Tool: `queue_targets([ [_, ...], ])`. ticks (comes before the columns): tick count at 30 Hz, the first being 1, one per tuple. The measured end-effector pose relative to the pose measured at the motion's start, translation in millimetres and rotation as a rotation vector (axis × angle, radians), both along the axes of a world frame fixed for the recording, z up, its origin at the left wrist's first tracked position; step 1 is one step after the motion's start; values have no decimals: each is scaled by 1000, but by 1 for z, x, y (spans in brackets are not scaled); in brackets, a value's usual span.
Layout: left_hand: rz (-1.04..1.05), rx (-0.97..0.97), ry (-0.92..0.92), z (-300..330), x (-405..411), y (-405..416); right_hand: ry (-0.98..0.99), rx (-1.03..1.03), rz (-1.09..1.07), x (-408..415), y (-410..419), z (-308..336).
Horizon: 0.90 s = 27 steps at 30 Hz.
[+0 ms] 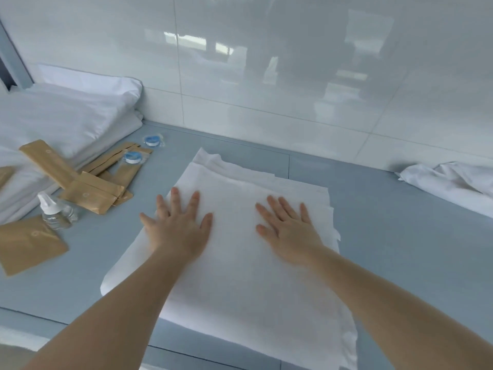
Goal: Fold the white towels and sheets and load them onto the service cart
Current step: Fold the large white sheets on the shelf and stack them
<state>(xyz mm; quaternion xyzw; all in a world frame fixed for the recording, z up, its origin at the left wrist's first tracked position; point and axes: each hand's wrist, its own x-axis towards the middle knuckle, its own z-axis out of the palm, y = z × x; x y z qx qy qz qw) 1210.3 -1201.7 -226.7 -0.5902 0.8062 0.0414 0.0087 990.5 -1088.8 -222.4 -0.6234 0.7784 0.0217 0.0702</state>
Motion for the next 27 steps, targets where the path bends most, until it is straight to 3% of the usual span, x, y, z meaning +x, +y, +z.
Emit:
queue_targets([
  [2,22,10,-8,2,-6,13,44,62,-201,-33,24,10],
  [5,-112,52,14,0,-24,55,37,85,-259,-43,50,19],
  [9,-303,83,28,-9,-33,113,-205,-294,-496,-21,105,25],
  [11,-309,67,18,-10,-32,123,-358,-306,-651,-12,135,24],
  [15,-288,35,3,-7,-32,127,-515,-200,-684,19,164,11],
  [20,-257,28,9,-6,-30,129,-579,-427,-723,31,172,5],
  [23,-231,40,13,-5,-31,129,-546,-489,-725,38,182,2],
  [27,-234,30,5,-5,-32,132,-430,-408,-754,39,185,-1],
])
